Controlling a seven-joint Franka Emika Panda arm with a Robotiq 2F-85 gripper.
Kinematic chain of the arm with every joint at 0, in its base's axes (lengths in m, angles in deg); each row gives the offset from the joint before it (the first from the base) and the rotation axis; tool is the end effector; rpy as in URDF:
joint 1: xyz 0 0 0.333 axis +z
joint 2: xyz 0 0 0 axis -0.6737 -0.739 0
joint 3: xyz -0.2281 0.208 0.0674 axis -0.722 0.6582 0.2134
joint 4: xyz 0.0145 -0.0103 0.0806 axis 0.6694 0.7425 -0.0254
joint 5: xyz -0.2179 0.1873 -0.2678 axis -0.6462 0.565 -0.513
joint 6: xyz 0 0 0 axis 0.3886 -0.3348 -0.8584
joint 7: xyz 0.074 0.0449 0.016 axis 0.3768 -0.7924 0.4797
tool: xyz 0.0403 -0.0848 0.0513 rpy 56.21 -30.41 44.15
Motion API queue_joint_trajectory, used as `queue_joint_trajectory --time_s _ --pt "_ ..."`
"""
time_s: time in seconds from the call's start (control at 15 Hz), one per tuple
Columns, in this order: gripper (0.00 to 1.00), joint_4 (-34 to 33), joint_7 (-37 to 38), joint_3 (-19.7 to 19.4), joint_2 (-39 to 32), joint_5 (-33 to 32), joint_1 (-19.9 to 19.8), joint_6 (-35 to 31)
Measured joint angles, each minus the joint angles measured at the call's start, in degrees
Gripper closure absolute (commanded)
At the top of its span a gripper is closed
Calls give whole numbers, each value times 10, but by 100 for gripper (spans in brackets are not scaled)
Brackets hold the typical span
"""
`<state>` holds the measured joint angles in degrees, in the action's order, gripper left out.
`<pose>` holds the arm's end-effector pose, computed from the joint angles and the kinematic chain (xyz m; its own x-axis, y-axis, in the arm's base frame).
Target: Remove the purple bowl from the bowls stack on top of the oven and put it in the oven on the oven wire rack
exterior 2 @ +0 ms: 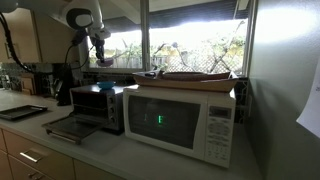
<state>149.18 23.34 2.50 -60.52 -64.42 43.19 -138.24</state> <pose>0.4929 0.0693 0.7024 0.6694 -0.7422 0.0305 -0.5879 -0.5544 -0.5891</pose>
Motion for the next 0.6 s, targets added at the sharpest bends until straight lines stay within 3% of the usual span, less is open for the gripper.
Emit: queue_joint_trajectory --time_s 0.6 --pt "99 84 -253 -26 116 31 10 140"
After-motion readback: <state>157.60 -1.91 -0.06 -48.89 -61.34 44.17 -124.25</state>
